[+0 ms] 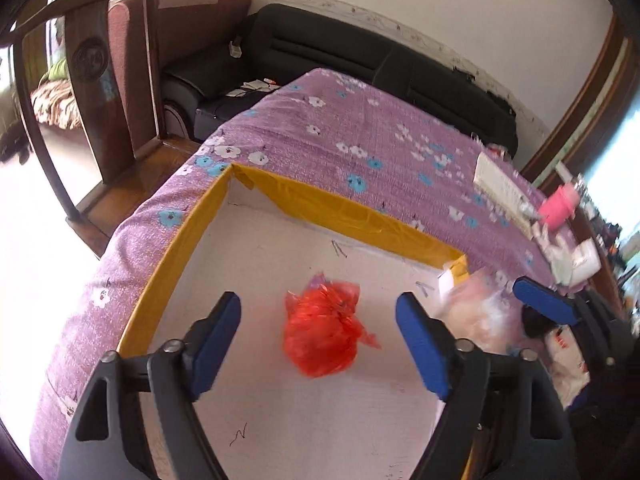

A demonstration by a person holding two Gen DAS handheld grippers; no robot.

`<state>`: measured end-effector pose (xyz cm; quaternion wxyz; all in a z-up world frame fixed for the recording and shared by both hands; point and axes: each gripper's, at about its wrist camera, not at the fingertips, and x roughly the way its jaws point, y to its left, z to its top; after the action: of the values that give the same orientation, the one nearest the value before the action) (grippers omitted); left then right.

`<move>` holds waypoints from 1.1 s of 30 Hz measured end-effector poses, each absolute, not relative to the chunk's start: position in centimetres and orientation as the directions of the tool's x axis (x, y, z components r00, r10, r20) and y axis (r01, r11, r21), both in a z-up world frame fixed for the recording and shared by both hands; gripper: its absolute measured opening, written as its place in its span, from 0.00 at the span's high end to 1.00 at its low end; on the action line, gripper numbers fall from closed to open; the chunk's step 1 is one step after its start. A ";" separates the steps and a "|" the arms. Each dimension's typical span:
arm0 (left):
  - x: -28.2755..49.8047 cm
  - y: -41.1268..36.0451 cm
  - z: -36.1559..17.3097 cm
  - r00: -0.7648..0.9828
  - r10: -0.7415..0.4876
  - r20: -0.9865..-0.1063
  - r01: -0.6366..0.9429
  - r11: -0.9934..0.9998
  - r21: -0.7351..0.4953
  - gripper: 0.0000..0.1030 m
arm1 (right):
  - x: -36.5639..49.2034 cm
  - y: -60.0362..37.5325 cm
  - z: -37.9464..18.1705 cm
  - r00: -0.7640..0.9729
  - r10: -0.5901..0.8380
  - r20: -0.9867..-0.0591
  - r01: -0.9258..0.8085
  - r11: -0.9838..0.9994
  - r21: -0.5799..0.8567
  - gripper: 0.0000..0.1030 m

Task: Organize soft objects
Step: 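Carry both items to the yellow-rimmed tray and open both tools, then grasp the black snack bag with the left tool while the right tool grasps the white tissue pack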

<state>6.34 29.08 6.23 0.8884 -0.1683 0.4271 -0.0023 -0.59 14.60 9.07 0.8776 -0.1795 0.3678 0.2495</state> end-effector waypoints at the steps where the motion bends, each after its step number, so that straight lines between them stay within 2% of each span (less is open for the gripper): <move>1: 6.2 29.2 6.4 0.640 -0.153 -0.753 -0.143 0.939 -0.312 0.22 | -0.5 14.5 9.2 0.611 0.304 -0.731 -0.563 0.816 -0.132 0.10; 9: 3.4 28.0 9.3 0.687 -0.170 -0.707 -0.119 0.933 -0.341 0.22 | -2.3 10.5 12.4 0.642 0.319 -0.697 -0.505 0.860 -0.072 0.10; 16: 0.0 22.0 11.0 0.692 -0.230 -0.684 0.010 0.951 -0.310 0.19 | -6.1 -0.4 14.3 0.660 0.327 -0.677 -0.382 0.921 0.073 0.08; 22: -1.5 13.9 9.0 0.624 -0.299 -0.722 0.161 0.953 -0.256 0.19 | -9.4 -11.8 12.3 0.671 0.259 -0.695 -0.189 0.966 0.178 0.08; 30: -1.6 5.6 5.5 0.570 -0.273 -0.775 0.302 0.947 -0.111 0.19 | -13.5 -21.0 9.0 0.663 0.228 -0.713 -0.032 0.960 0.277 0.08; 32: -1.5 4.9 4.9 0.573 -0.242 -0.783 0.314 0.947 -0.063 0.21 | -14.0 -22.2 8.4 0.664 0.221 -0.714 -0.008 0.957 0.289 0.08; 33: -1.4 4.7 4.7 0.573 -0.237 -0.784 0.324 0.945 -0.049 0.31 | -14.1 -22.6 8.2 0.665 0.220 -0.714 -0.002 0.956 0.293 0.08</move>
<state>-1.45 4.74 4.72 0.8856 0.0500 0.4338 -0.1584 -14.14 -22.57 8.25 0.9023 0.1347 0.4049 0.0614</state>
